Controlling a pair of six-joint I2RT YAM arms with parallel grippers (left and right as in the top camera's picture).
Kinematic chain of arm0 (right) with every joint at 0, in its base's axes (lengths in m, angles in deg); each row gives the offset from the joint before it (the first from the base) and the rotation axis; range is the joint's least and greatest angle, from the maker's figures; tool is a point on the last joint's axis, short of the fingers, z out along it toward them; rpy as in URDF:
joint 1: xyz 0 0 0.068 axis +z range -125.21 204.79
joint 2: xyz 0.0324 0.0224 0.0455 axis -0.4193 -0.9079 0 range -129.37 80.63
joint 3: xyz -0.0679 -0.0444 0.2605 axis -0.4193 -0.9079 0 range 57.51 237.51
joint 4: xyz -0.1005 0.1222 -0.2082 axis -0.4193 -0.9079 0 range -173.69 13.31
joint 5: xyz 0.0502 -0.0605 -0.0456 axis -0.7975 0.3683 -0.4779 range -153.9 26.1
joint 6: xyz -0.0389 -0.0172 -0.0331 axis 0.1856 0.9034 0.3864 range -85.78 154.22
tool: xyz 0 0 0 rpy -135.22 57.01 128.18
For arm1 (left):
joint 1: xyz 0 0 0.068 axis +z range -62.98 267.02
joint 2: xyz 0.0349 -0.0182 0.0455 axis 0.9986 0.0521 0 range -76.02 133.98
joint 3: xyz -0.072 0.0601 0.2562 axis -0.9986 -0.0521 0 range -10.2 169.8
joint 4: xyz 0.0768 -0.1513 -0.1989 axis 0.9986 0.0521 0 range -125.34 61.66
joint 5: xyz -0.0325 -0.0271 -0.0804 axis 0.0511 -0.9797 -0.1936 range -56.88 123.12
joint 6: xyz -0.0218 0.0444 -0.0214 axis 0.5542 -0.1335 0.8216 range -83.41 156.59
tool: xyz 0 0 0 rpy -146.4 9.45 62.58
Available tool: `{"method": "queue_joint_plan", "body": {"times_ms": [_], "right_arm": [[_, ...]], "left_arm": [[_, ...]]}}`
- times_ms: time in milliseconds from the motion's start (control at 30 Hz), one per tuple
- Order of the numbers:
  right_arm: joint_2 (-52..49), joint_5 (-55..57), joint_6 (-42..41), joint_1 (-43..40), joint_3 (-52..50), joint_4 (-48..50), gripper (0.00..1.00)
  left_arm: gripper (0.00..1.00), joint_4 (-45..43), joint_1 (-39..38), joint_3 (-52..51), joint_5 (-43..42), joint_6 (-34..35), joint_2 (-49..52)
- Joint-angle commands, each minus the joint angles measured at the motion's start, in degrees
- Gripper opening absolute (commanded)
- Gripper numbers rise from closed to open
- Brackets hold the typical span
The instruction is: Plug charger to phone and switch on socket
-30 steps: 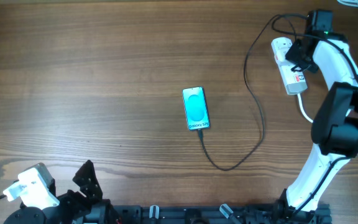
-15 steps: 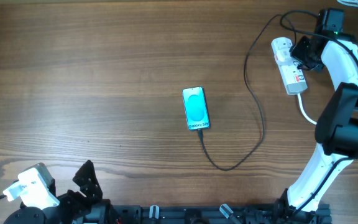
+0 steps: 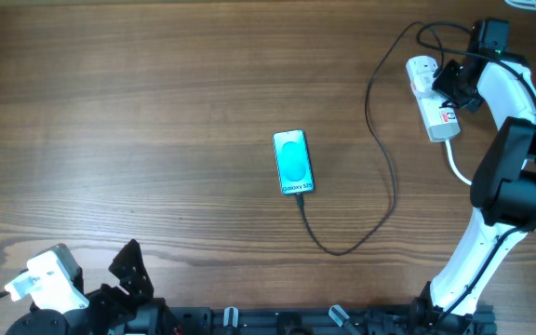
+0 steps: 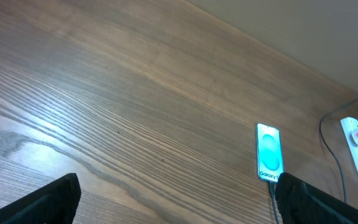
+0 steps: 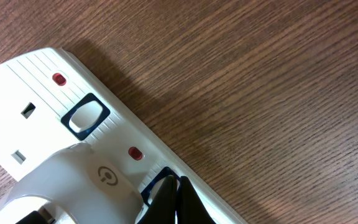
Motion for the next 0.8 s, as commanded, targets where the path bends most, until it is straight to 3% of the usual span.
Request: {"method": "queue_joint_plan", "body": {"times_ms": [0, 533, 767], "right_arm": [[-1.5, -2.5, 1.6, 1.0, 0.9, -0.4, 0.04], [-5.7, -0.7, 3.5, 6.2, 0.9, -4.5, 0.04], [6.4, 7.0, 1.3, 5.9, 0.9, -9.5, 0.04]], "left_arm": [[1.00, -0.1, -0.2, -0.1, 0.5, -0.7, -0.1], [1.00, -0.1, -0.2, -0.1, 0.5, -0.7, -0.1], [1.00, 0.0, -0.2, -0.1, 0.5, -0.7, -0.1]]}}
